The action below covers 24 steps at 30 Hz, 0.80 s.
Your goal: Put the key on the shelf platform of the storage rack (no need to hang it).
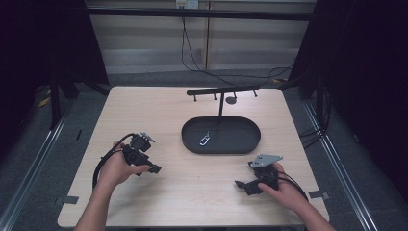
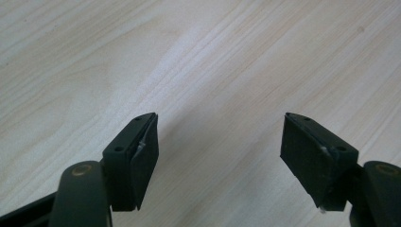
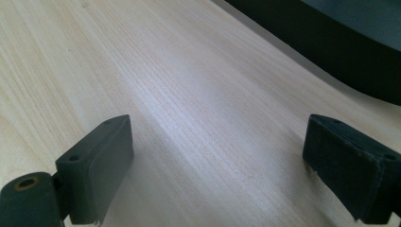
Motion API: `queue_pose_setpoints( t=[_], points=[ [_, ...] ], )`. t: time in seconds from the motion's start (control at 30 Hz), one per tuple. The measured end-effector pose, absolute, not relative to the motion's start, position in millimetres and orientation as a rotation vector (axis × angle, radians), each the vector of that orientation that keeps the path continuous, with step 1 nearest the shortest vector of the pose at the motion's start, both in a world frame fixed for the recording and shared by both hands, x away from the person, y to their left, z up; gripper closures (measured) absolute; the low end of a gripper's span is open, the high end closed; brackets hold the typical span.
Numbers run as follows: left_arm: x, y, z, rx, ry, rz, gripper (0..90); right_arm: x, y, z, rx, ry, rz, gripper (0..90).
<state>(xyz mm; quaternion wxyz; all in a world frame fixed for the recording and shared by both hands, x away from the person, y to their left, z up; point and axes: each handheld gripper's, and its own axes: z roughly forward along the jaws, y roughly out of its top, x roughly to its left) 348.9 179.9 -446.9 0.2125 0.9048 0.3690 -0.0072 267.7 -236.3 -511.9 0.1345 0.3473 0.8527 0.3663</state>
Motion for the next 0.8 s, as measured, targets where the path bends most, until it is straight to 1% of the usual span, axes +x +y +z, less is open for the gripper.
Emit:
queue_pose_setpoints(
  t=[0.63,0.8],
  points=[
    [333,198,-461,2.489,1.037,0.009,28.0,268,-236,-512,1.006,2.472,1.061,8.9],
    [331,200,-461,2.494,1.035,0.036,28.1,268,-236,-512,1.006,2.472,1.061,9.0]
  ],
)
